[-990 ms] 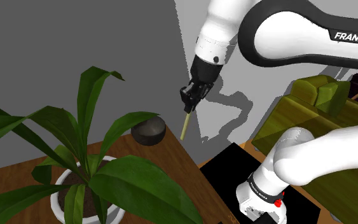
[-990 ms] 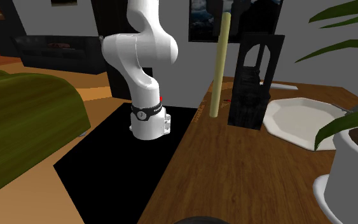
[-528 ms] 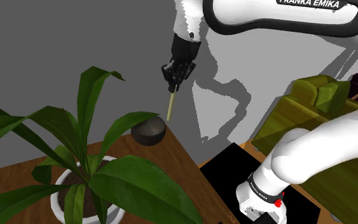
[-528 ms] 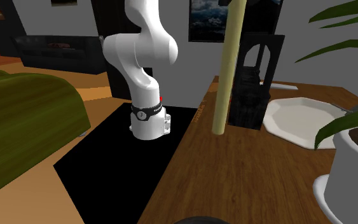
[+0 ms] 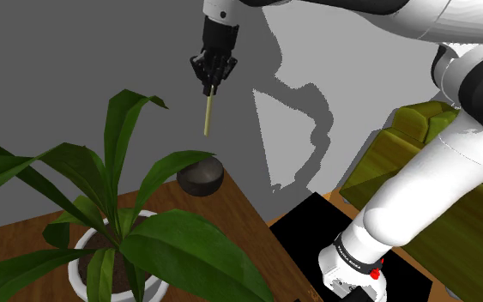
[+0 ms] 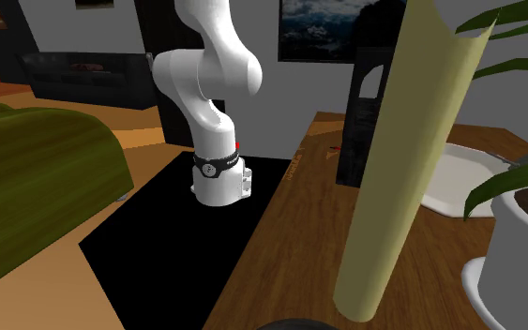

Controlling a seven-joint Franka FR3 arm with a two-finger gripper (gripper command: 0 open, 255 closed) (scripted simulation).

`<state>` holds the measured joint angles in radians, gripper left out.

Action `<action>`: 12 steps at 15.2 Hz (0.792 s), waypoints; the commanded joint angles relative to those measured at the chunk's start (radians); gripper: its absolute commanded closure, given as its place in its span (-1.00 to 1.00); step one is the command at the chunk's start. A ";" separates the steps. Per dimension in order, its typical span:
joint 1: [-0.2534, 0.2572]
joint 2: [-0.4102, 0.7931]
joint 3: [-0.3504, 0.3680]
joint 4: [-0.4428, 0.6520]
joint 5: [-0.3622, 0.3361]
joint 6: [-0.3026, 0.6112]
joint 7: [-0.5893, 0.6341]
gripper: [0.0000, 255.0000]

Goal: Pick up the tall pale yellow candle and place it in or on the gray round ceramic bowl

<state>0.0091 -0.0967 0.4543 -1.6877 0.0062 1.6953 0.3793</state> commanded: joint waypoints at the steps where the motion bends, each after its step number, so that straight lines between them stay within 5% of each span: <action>1: -0.002 0.017 -0.001 -0.002 -0.008 0.018 -0.002 1.00; 12: -0.001 -0.001 -0.002 -0.169 0.000 0.169 -0.004 1.00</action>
<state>0.0076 -0.1002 0.4519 -1.8448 0.0077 1.8492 0.3733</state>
